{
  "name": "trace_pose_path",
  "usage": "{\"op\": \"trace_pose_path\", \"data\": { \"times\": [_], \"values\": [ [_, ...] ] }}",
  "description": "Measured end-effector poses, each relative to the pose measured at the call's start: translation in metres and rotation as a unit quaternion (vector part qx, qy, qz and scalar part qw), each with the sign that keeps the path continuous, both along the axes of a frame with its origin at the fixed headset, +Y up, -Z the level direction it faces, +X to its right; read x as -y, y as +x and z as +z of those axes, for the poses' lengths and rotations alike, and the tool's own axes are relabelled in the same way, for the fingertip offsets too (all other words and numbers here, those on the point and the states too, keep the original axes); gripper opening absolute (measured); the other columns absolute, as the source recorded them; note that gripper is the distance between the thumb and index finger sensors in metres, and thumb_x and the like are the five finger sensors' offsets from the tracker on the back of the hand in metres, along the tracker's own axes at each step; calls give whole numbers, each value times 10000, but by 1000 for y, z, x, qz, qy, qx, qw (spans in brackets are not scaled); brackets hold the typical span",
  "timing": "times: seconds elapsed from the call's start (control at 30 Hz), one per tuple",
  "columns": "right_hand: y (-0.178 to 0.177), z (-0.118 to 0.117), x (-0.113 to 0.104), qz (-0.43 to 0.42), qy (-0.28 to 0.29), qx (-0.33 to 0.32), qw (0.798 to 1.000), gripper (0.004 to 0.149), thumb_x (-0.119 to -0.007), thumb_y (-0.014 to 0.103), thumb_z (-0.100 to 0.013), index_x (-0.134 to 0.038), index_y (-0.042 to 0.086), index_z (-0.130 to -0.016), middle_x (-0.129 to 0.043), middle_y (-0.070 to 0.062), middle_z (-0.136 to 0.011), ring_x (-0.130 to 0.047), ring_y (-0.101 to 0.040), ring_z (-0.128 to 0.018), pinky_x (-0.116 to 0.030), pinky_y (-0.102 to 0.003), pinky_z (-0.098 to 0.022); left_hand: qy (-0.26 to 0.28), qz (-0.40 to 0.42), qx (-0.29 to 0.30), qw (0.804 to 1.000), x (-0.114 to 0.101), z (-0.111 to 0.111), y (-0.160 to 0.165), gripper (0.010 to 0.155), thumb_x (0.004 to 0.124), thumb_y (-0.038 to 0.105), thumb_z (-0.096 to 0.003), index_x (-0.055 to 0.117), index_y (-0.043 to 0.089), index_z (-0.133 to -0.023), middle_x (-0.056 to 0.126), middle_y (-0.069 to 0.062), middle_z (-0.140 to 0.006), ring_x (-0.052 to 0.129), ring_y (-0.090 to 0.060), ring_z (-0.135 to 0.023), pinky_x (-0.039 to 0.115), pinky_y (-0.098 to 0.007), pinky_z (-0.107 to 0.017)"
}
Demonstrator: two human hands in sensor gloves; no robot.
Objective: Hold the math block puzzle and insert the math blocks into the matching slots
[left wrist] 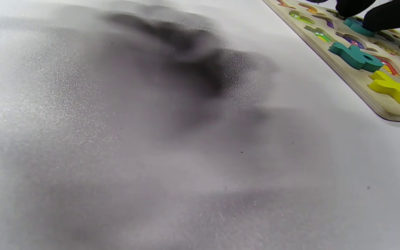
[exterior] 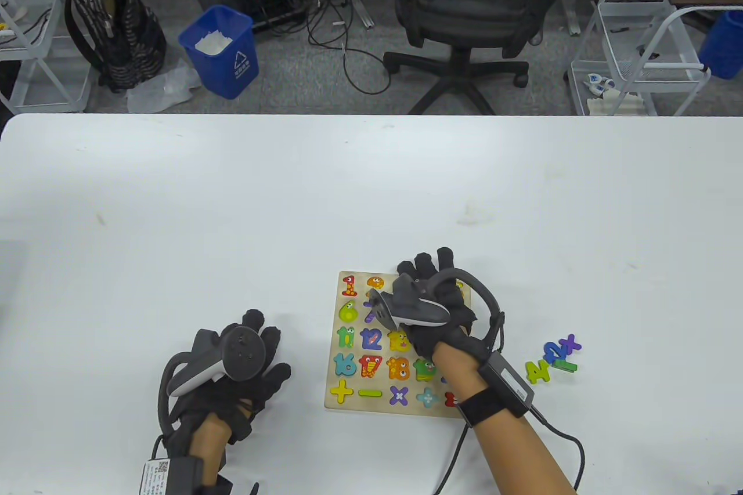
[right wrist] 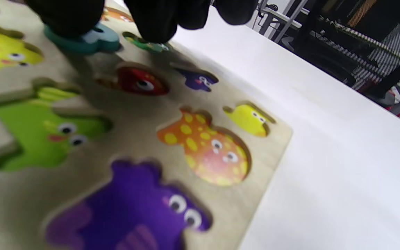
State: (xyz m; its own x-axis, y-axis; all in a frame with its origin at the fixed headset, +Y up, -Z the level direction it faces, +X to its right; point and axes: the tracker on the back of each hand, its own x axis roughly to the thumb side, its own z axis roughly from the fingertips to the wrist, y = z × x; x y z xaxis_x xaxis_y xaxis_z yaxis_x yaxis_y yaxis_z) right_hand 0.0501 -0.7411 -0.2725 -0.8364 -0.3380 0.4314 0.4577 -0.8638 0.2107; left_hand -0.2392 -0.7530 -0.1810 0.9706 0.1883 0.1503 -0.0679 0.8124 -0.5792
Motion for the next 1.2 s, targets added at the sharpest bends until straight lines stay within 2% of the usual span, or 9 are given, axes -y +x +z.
{"op": "trace_pose_path", "data": {
  "times": [0.1, 0.23, 0.43, 0.57, 0.8, 1.2],
  "values": [
    [12, 3, 1, -14, -24, 18, 999, 673, -580, 605, -536, -419, 265, -1094, -249, -3, -1229, -250, -404, -1107, -192, -749, -713, 4, 0, 2, 1000, -1, -1, 1, 737, 442, 702, -559, 181, 354, -1154, -123, 71, -1134, 140, -358, -1133, 262, -616, -788],
    [32, 7, -2, -42, -22, 30, 998, 692, -572, 621, -531, -393, 274, -1101, -226, -2, -1231, -232, -406, -1108, -185, -750, -711, 2, 0, 5, 1000, 0, -2, 2, 737, 441, 704, -559, 178, 357, -1154, -123, 71, -1135, 136, -365, -1131, 255, -628, -783],
    [69, 10, -14, -71, -31, 68, 995, 688, -584, 625, -525, -442, 266, -1095, -244, 2, -1231, -207, -409, -1105, -169, -752, -705, 1, 0, 9, 1000, 0, -2, 3, 737, 442, 703, -558, 182, 355, -1154, -122, 70, -1134, 139, -359, -1132, 260, -620, -786],
    [96, 19, -19, -58, -48, 88, 993, 643, -626, 622, -512, -551, 300, -1065, -264, 39, -1234, -161, -389, -1110, -141, -750, -695, -1, 7, 10, 1000, 0, -2, 4, 733, 439, 698, -560, 183, 354, -1154, -125, 73, -1132, 138, -356, -1133, 261, -618, -787],
    [131, 31, -25, -39, -36, 111, 992, 586, -660, 593, -515, -601, 344, -1042, -267, 29, -1235, -157, -394, -1109, -135, -753, -692, 3, 4, 17, 1000, -1, -2, 6, 735, 441, 700, -559, 183, 354, -1154, -124, 71, -1132, 139, -356, -1133, 263, -617, -788],
    [181, 46, -20, -14, -34, 160, 987, 578, -692, 562, -516, -608, 326, -1036, -250, 25, -1235, -138, -395, -1106, -127, -755, -690, -2, 1, 24, 1000, 0, -3, 8, 735, 439, 701, -559, 182, 354, -1154, -126, 72, -1133, 139, -355, -1134, 264, -617, -788]
  ]
}}
